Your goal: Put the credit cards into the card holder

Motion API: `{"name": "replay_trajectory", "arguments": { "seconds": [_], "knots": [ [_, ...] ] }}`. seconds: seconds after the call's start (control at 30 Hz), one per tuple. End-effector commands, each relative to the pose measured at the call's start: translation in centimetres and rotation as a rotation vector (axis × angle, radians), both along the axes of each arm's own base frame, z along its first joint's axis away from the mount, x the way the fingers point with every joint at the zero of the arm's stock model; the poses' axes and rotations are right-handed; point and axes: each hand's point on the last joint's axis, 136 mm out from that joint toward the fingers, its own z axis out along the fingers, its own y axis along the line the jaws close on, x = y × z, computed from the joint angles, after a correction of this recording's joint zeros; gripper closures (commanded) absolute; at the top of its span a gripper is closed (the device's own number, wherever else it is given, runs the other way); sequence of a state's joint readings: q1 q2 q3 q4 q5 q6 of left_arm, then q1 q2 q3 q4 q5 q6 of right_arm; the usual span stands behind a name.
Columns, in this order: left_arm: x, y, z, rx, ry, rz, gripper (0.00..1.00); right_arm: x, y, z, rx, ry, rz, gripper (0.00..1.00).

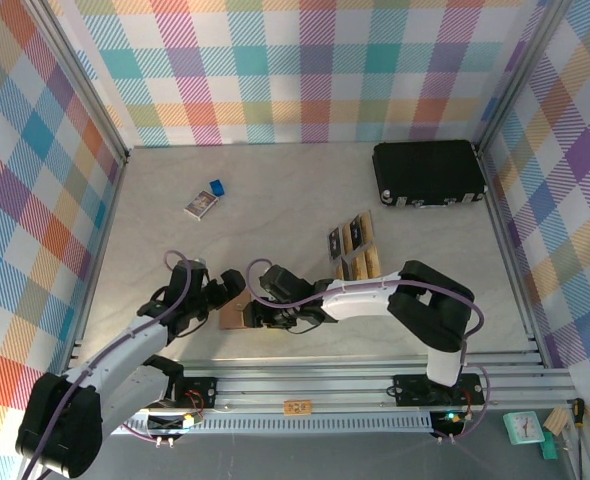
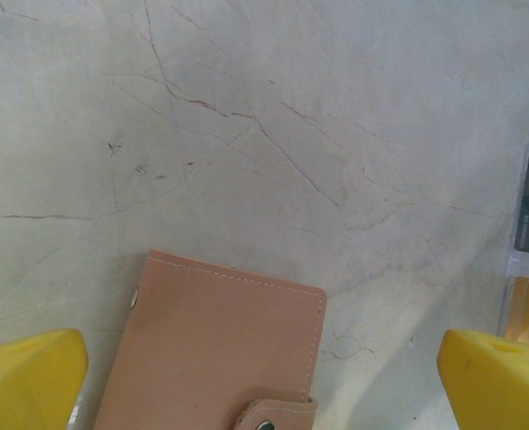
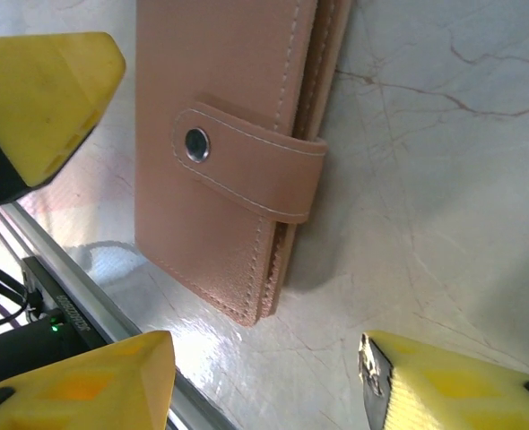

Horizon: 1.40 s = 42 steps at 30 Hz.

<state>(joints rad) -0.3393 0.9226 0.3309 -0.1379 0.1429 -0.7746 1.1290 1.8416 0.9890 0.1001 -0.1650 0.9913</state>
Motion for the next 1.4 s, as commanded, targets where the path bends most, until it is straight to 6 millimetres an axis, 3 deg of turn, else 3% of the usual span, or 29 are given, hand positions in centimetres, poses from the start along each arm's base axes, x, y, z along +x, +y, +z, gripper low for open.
{"name": "replay_trajectory", "arguments": {
  "seconds": [0.0,0.3,1.07,1.2,1.37],
  "knots": [
    [0.0,-0.6,0.4,-0.047,-0.023,-0.005,0.00,-0.1,0.6,-0.6,0.024,0.013,-0.027,0.45],
    [-0.2,-0.6,-0.1,-0.055,-0.018,-0.005,0.00,0.1,1.9,-1.2,0.060,0.037,-0.035,0.49],
    [-0.6,-1.1,-0.8,-0.075,-0.015,-0.007,0.00,0.2,5.1,0.1,0.141,0.028,0.008,0.55],
    [-0.8,-1.2,-1.0,-0.073,-0.010,-0.008,0.00,0.3,5.3,-0.1,0.143,0.029,0.004,0.61],
    [-0.8,-1.2,-1.0,-0.078,-0.009,-0.007,0.00,0.3,5.2,-0.1,0.146,0.029,-0.002,0.80]
  ]
}}
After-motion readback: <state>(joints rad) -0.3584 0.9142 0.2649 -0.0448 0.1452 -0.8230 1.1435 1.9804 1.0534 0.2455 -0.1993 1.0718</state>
